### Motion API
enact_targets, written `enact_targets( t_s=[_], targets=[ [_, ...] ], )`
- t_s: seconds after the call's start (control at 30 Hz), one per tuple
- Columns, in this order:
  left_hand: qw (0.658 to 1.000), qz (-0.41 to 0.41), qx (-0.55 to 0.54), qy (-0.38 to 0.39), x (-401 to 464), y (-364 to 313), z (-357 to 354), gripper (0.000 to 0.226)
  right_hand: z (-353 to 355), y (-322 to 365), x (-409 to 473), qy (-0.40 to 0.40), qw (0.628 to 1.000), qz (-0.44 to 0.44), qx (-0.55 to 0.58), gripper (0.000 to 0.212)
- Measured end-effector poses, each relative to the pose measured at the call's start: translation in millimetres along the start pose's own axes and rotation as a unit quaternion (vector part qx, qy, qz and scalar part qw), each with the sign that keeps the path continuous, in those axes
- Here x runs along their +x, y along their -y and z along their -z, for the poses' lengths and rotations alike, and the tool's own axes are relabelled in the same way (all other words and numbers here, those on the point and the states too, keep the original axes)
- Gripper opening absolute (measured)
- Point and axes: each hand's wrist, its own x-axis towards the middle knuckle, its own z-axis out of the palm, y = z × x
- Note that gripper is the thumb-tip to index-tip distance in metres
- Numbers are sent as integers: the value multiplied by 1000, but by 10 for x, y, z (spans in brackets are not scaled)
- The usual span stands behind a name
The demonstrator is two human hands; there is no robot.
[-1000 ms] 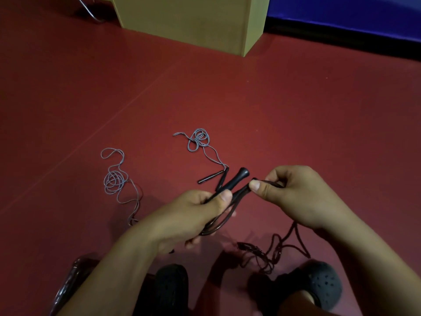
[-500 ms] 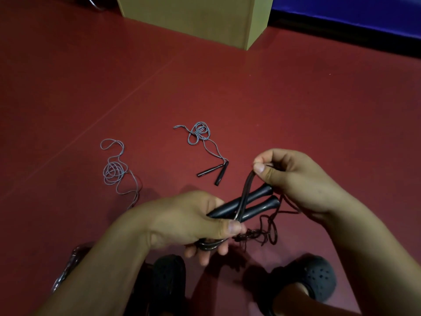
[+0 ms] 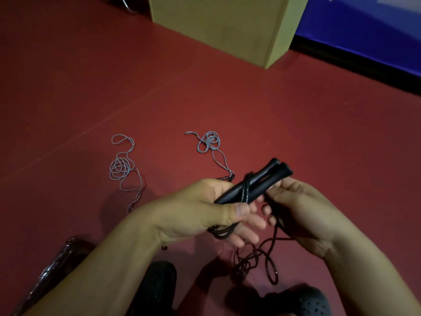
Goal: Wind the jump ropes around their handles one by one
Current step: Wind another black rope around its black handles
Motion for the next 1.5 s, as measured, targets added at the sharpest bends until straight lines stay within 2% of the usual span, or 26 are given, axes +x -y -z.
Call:
enact_targets(
  t_s=[0.1,0.17,0.23,0.37,0.57,0.77,0.9,1.03,1.2,1.4,1.5],
  targets=[
    [999,-15,-15,-35,-7,-24,0,14,-73,-63,14,-29,993,11,-114,25],
    [997,-11,-4,-72,-5,-35,2,25,-124,-76,8,-42,986,25,-160,32],
    [995,-9,8,-103,7,-34,4,29,-160,-74,-1,-44,988,23,-149,30],
    [985,-17,17,-173,31,-24,26,16,-171,-65,-17,-29,988,24,-152,14],
    [954,-47,-7,-298,88,-24,121,10,-110,-126,-34,-49,944,23,-325,25],
    [927,-46,47,-370,97,29,208,8,-128,-91,-64,-55,932,119,-338,14],
    [906,-19,138,-399,104,104,267,4,-163,-54,-95,-37,927,165,-335,10],
    [891,14,233,-390,95,181,323,4,-192,-8,-120,0,940,184,-286,9],
    [893,46,292,-340,80,204,299,7,-201,-3,-116,25,946,208,-247,12],
    [901,91,375,-199,81,201,236,9,-154,27,-116,3,929,258,-264,10],
    [890,96,418,-158,78,201,197,13,-110,-2,-90,-53,914,264,-305,14]
  ],
)
